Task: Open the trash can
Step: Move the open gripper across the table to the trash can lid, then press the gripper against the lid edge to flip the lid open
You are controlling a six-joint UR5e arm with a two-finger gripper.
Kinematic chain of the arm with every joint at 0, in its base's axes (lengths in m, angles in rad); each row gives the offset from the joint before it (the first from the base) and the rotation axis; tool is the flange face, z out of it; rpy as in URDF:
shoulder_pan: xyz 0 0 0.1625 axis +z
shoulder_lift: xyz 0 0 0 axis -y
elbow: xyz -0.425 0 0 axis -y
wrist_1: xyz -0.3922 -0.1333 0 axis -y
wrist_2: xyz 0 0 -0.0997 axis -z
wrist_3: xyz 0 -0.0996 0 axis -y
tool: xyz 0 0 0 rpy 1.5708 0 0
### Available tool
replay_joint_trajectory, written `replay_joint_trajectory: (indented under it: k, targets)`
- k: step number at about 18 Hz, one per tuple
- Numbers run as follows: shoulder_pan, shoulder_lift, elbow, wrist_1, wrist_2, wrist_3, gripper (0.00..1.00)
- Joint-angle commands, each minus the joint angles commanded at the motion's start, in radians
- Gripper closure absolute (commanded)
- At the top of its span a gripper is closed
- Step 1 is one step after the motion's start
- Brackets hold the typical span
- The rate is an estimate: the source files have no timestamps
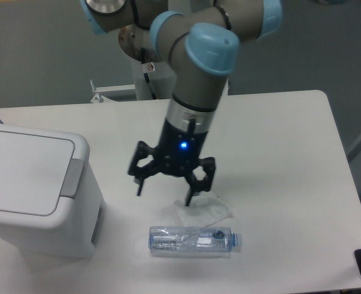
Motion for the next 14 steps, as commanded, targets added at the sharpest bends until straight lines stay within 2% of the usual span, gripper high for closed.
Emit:
replay_joint_trajectory:
  k: [3, 6, 14]
  targets:
    - [-0.043, 0.012, 0.019, 0.000, 0.000, -0.040, 0.00]
    - [-0.068, 0.029, 0.000, 0.000, 0.003, -0.049, 0.00]
    - [-0.072, 0.031, -0.043, 0.006, 0.014, -0.048, 0.00]
